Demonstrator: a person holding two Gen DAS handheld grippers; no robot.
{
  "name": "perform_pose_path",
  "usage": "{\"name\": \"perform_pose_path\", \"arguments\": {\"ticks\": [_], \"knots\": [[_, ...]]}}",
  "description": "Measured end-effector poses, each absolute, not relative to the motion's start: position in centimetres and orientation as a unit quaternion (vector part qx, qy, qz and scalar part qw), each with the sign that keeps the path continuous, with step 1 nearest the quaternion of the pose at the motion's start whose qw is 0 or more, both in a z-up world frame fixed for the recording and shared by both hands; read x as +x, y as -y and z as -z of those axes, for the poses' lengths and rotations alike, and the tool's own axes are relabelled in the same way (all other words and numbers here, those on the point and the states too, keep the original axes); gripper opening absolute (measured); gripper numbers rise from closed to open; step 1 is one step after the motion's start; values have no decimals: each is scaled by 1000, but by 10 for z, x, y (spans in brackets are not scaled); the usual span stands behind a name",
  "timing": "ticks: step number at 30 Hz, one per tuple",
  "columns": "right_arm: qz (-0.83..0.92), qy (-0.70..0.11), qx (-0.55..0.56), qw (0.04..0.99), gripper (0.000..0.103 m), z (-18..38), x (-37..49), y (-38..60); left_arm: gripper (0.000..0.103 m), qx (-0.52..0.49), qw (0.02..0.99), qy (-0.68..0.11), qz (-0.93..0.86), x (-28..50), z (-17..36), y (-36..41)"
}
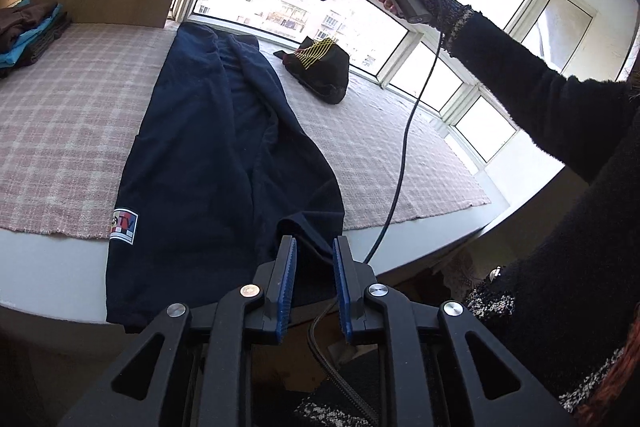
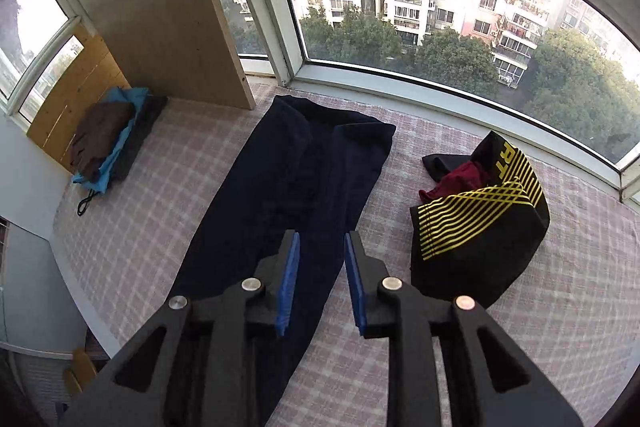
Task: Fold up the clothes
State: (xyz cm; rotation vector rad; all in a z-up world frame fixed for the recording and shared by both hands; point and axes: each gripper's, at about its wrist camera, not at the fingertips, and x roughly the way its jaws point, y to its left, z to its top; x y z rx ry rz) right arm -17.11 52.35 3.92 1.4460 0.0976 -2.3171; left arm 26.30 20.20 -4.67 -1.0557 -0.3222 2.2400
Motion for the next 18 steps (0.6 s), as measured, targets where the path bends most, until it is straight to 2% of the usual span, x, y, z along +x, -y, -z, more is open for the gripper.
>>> {"name": "perform_pose_path", "arguments": {"ticks": [4, 5, 9, 13, 18], "knots": [[819, -76, 507, 260, 42, -30, -17, -523, 17, -409, 336, 74, -845, 258, 53, -201], [812, -88, 511, 270, 43, -8, 27, -514, 20, -414, 345, 75, -839, 251, 59, -202], [750, -76, 575, 319, 43, 112, 160, -468, 21, -466, 372, 105, -796, 215, 92, -210], [752, -144, 567, 304, 43, 173, 225, -425, 21, -517, 367, 114, -765, 196, 123, -217], [766, -90, 566, 292, 43, 174, 222, -425, 21, -542, 362, 94, -753, 190, 133, -228]]}}
